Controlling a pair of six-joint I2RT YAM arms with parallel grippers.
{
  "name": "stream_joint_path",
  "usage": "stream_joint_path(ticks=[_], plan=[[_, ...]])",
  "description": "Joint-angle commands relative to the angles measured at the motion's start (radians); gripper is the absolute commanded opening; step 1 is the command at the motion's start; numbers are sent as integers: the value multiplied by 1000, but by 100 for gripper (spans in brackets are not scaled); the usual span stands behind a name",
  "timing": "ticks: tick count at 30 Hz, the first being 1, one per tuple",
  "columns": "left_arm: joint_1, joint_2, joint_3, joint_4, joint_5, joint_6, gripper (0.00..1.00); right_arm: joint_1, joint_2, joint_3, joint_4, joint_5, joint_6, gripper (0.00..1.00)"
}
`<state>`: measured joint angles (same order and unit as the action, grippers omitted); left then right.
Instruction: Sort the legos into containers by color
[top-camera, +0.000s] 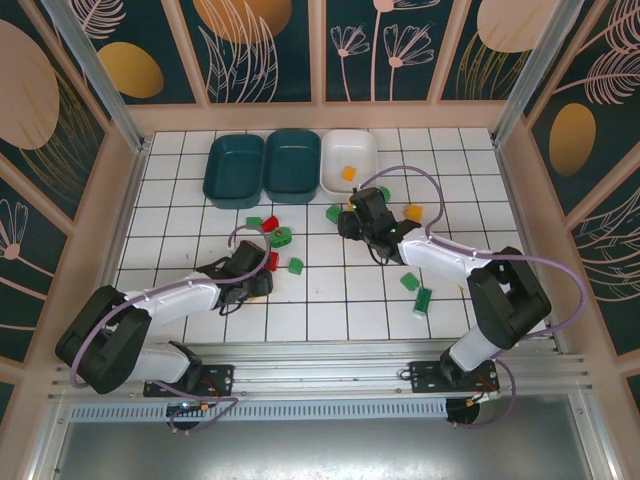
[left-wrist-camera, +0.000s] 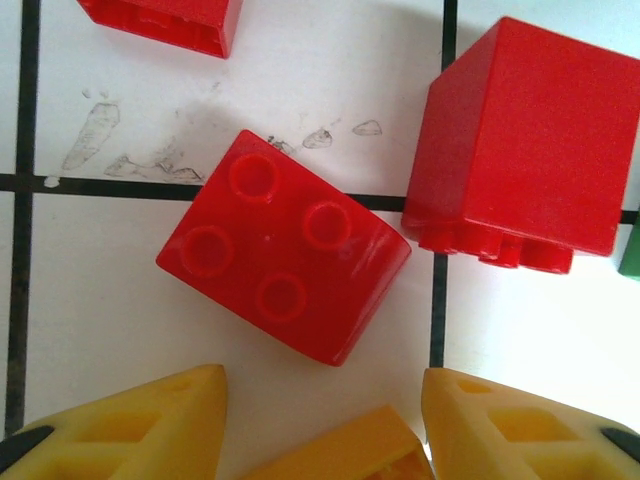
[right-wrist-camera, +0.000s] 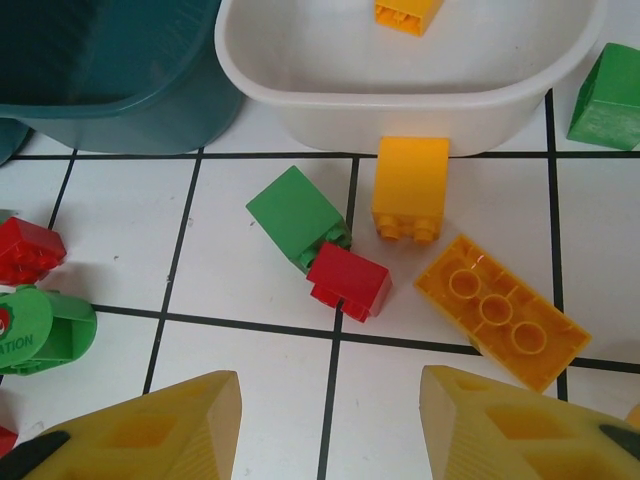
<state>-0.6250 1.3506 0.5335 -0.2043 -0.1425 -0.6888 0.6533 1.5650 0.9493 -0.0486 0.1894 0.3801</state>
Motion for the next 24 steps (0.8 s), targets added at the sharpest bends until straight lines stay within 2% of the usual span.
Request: stream_joint_path(ticks=[1, 13, 24], plan=[[-24, -17, 12, -72, 80, 2, 51, -12, -45, -21, 18, 33, 3, 51], [-23, -63, 98, -118, 77, 29, 49, -37, -59, -42, 32, 22, 9, 50], [-23, 34, 298, -152, 63, 117, 49, -79, -97, -67, 29, 20, 16, 50]])
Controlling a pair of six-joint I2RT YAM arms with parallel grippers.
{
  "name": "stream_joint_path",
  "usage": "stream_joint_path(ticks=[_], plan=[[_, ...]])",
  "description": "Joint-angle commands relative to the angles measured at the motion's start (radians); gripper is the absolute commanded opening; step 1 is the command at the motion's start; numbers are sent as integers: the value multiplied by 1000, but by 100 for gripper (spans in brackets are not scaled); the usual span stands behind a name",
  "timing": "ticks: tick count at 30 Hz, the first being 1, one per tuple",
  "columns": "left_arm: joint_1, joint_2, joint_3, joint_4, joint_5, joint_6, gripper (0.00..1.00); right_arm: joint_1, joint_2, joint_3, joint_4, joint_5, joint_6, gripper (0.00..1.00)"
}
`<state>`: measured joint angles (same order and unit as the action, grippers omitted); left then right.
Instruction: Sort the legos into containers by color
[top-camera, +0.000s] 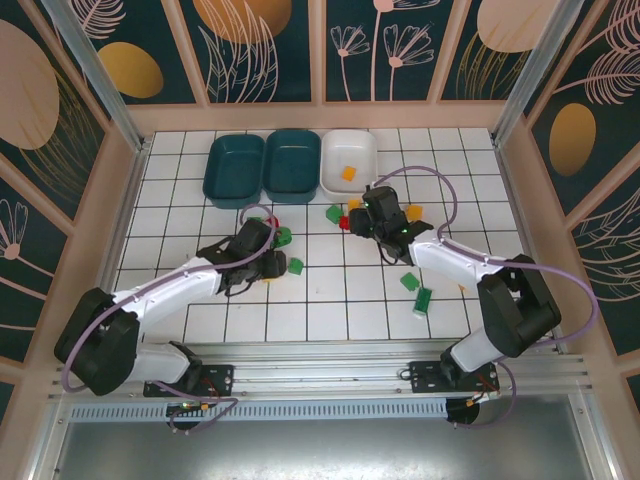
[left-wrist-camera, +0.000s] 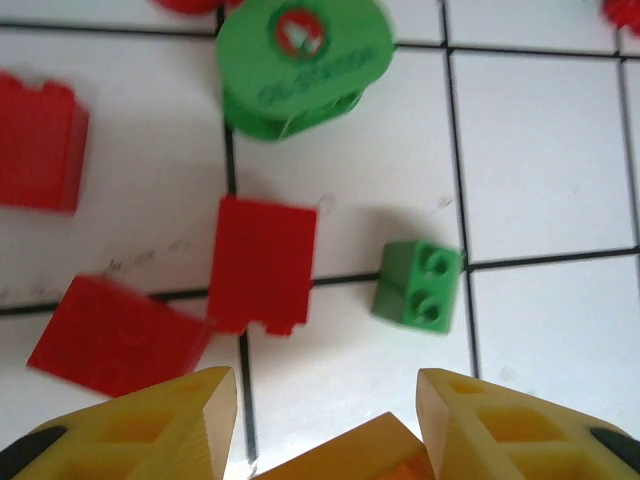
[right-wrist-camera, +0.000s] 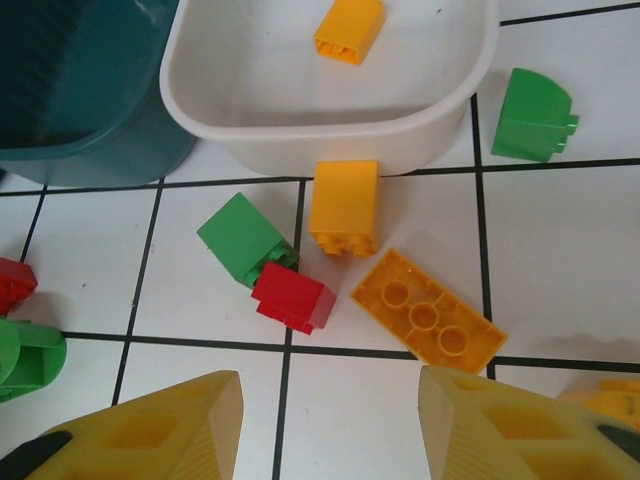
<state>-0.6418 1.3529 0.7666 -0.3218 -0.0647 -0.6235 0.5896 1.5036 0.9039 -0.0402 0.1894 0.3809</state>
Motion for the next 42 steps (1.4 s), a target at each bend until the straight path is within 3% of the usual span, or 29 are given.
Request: stream_joint_path(ticks=[1, 8, 15, 28, 31, 36, 39, 42], plan=[[-7, 49, 91, -35, -13, 61, 49, -20, -39, -25, 20, 19, 15, 50], [-7, 229, 336, -54, -18, 139, 49, -36, -63, -42, 17, 18, 15, 50], [-3, 511, 694, -81, -18, 198, 48, -111, -82, -63, 27, -11, 21, 50], [34, 1175, 1716, -319, 37, 252, 53, -161, -113, -48, -18, -48, 6, 51], [57, 1200, 1730, -273, 78, 246, 57, -161, -124, -38, -36, -50, -2, 51], [75, 1144, 1663, -162, 121, 269, 72, -160, -146, -22, -62, -44, -8, 53], [75, 1073, 1628, -132, 113, 283, 79, -158, -154, -25, -64, -37, 0, 54], [75, 926, 1454, -45, 103, 272, 86, -125, -140, -24, -60, -31, 17, 53]])
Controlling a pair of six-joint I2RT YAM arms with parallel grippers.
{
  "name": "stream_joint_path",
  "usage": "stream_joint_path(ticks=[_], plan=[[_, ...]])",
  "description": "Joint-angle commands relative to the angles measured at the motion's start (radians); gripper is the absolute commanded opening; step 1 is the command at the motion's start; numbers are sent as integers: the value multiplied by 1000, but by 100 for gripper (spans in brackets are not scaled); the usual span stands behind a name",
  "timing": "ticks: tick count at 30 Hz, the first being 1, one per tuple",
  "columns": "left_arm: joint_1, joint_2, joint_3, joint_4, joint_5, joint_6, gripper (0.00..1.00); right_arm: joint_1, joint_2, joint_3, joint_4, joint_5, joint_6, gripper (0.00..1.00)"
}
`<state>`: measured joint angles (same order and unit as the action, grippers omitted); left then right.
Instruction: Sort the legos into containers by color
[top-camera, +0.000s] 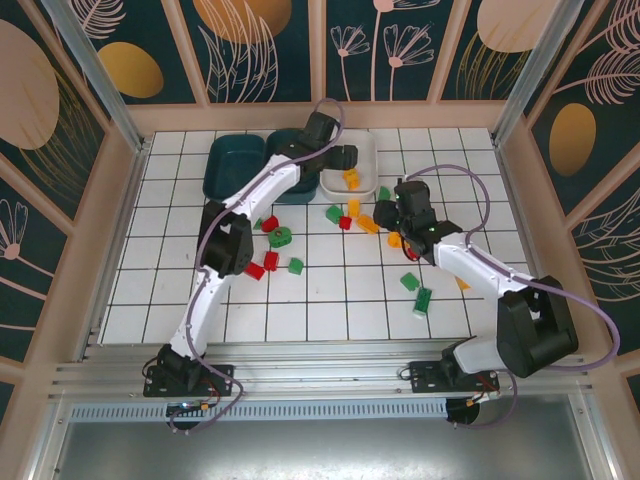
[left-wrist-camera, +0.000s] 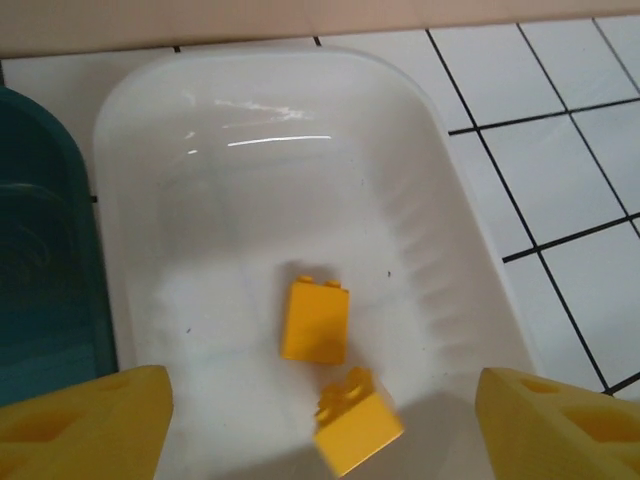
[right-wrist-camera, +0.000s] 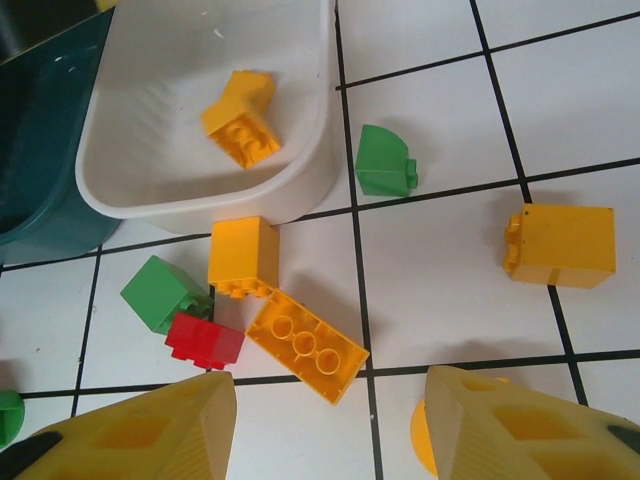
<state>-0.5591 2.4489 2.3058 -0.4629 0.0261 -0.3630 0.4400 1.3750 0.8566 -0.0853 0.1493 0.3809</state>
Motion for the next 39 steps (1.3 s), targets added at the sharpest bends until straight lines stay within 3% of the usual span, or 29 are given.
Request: stream_joint_path(ticks=[1, 4, 7, 12, 15, 23, 29, 39], plan=[[-8, -239, -197, 151, 4, 3, 90, 49, 2, 28, -12, 12, 24, 53], [-8, -437, -538, 267, -37, -23, 96, 128, 57, 47, -8, 63, 44, 53], [-11, -628, -899, 365, -12, -79, 96, 161, 84, 35, 16, 67, 61, 53], [-94, -813, -1210, 314, 23, -87, 87, 144, 105, 31, 31, 10, 63, 53], [-154, -871, -1294, 285, -3, -103, 85, 135, 124, 48, 4, 10, 70, 53], [-196, -901, -1362, 156, -116, -54, 78, 142, 49, -36, -2, 59, 122, 53], [-197, -864, -1388, 205, -79, -64, 76, 133, 2, -65, -36, 95, 121, 53], [-199, -759, -1407, 262, -102, -123, 62, 134, -28, -93, -27, 84, 119, 52]])
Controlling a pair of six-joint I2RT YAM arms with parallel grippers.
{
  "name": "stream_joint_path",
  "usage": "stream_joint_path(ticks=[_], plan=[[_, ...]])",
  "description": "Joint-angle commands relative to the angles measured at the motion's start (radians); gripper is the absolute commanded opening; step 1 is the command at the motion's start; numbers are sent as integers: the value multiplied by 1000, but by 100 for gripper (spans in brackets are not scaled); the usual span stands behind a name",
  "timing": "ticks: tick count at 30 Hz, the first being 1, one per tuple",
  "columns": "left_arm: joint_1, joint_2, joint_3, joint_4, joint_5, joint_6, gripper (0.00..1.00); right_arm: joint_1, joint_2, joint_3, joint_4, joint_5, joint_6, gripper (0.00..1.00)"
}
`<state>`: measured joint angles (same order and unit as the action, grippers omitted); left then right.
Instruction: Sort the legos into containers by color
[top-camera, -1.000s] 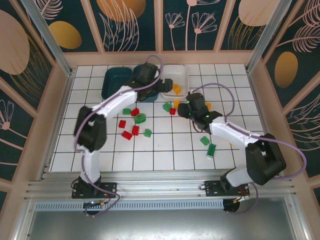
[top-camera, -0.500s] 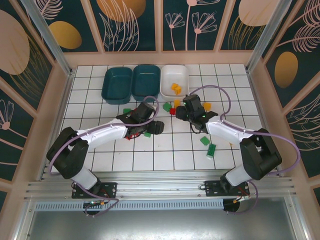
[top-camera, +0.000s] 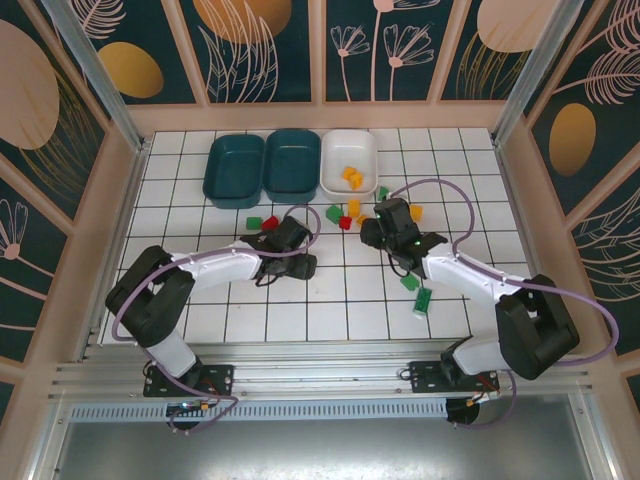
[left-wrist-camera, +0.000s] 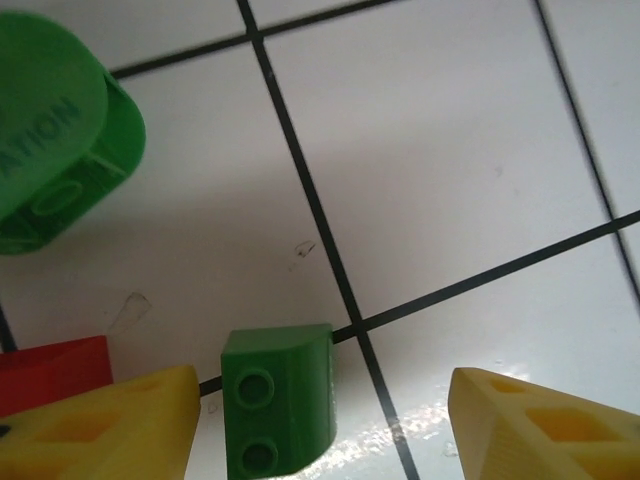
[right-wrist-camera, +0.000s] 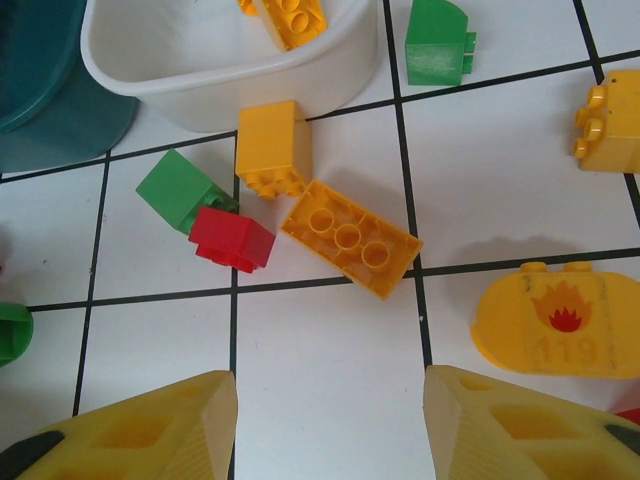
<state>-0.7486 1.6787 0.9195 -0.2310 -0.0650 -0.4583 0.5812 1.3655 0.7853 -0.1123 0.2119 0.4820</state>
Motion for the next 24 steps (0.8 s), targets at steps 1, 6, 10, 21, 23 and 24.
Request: stream_joint_path(ticks=[1, 6, 10, 21, 23, 24], plan=[[-8, 13, -26, 40, -6, -30, 61, -7, -19, -28, 4, 17, 20, 52], [-11, 77, -12, 62, 18, -31, 51, -8, -11, -38, 19, 11, 17, 52], [-22, 105, 7, 28, -13, -16, 50, -7, -23, -38, 16, 13, 12, 52], [-24, 2, 128, -14, -38, 32, 15, -15, -14, -2, 20, 0, -8, 51], [-11, 3, 217, -22, -84, 61, 15, -15, -8, 13, 14, -2, -14, 51], [5, 15, 262, -27, -101, 78, 15, -15, -7, 20, 12, -4, -17, 51]])
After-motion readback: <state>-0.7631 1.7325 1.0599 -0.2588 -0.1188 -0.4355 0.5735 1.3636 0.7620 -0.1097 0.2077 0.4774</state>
